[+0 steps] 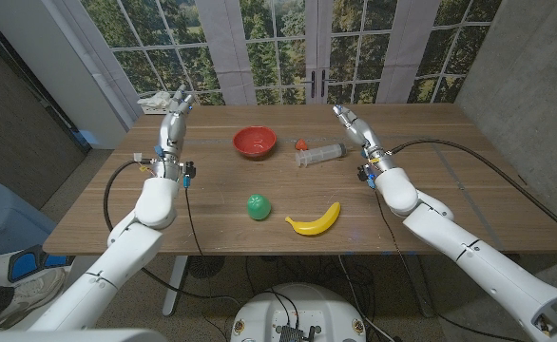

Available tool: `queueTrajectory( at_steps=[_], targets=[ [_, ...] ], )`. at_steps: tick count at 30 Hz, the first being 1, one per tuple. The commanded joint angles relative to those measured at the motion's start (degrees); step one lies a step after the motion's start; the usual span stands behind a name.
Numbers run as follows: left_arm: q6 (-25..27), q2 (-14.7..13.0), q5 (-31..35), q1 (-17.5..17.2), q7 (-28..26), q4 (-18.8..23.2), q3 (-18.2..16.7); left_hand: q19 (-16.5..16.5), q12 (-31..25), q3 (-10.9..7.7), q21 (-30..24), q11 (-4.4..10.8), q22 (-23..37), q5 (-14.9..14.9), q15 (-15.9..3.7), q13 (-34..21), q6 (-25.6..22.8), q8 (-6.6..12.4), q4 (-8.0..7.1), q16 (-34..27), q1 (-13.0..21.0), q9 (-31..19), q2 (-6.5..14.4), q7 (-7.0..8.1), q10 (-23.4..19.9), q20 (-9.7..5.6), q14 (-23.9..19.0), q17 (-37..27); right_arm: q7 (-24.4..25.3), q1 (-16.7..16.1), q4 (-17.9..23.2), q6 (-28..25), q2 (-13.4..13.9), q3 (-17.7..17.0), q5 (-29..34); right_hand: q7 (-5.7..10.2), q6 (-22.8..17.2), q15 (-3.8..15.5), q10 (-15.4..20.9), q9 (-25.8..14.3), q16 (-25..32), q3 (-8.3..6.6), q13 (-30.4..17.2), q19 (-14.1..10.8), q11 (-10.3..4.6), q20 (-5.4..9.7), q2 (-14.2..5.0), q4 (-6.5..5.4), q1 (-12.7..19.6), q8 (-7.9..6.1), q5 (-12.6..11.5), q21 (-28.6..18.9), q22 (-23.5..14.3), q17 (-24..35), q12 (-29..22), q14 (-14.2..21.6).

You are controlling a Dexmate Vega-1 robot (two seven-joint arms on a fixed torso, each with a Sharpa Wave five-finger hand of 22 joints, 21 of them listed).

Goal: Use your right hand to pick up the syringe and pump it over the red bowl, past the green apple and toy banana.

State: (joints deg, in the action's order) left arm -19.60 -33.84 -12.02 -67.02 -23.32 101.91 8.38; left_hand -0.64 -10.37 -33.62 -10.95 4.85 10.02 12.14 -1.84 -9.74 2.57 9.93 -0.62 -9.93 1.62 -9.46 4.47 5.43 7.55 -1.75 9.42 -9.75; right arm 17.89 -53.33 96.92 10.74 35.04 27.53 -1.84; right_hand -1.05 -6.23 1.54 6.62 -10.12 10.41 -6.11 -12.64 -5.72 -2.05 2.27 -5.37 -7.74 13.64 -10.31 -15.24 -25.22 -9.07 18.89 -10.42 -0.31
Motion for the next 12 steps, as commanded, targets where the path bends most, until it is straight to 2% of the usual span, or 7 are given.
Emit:
queueTrajectory(
  at_steps=[1,3,5,7,12],
  targets=[
    [-0.2,-0.7,-6.1,-0.7,4.0,0.3,0.0,0.4,0.1,0.0,-0.1,-0.16,0.1,0.3,-4.58,-0.2,0.4,0.03,-0.46,-0.1,-0.4,-0.2,3.4,-0.18,0.6,-4.41,1.2,-0.3,-5.6,-3.3,-1.6,10.9,-1.9,-4.3,-14.4,0.01,-1.1,3.68,1.0,0.0,0.4,-0.04,0.2,-0.7,-0.06,3.09,0.71,0.71,0.3,-0.55,-0.4,0.6,-0.1,-0.7,-0.6,0.6],
    [0.5,-0.9,-5.6,-1.2,3.5,0.9,0.0,0.4,0.1,-0.01,-0.1,-0.18,0.1,0.3,-4.58,-0.2,0.5,0.04,-0.53,0.0,-0.4,-0.2,3.5,-0.25,0.6,-4.42,1.3,-0.3,-7.0,-3.8,-2.6,13.1,-2.6,-5.1,-17.3,-0.04,-1.2,3.54,1.0,0.0,0.5,-0.03,0.3,-0.9,0.09,3.26,0.76,0.81,0.3,-0.56,-0.4,0.6,-0.1,-0.9,-0.6,0.7],
    [1.1,-1.0,-5.8,-1.6,3.3,1.4,0.2,0.4,0.1,-0.03,-0.1,-0.16,0.1,0.3,-4.61,-0.2,0.6,0.04,-0.62,-0.1,-0.4,-0.2,3.5,-0.23,0.6,-4.44,1.3,-0.3,-10.7,-3.7,-3.9,14.7,-3.0,-5.6,-22.2,-0.4,-2.3,3.14,1.6,0.0,0.5,0.0,0.6,-1.4,0.6,3.34,0.92,1.12,0.4,-0.91,-0.5,1.1,-0.1,-1.6,-0.8,1.1],
    [2.4,-1.2,-4.8,-2.1,2.2,2.1,0.3,0.4,0.1,-0.03,-0.1,-0.12,0.1,0.3,-4.61,-0.2,0.6,0.05,-0.67,-0.1,-0.4,-0.2,3.6,-0.22,0.7,-4.48,1.4,-0.3,-11.9,-3.5,-5.8,16.9,-4.2,-5.7,-23.6,0.14,-5.5,3.05,2.8,0.0,0.8,-0.06,0.9,-2.8,0.9,3.56,0.77,1.42,0.3,-1.78,-0.6,1.7,-0.1,-2.8,-1.2,2.1],
    [2.3,-0.7,-4.9,-2.9,1.7,2.7,0.7,0.4,0.1,-0.04,-0.1,-0.11,0.1,0.3,-4.58,-0.2,0.7,0.05,-0.77,-0.1,-0.4,-0.2,3.6,-0.33,0.7,-4.5,1.4,-0.3,-15.8,-3.3,-9.3,20.7,-6.2,-5.8,-27.7,-0.58,-6.8,2.8,4.2,0.0,1.4,-0.24,1.2,-4.7,1.17,3.74,0.42,1.71,0.3,-1.76,-0.6,2.2,-0.1,-3.9,-1.5,4.2]
  ],
)
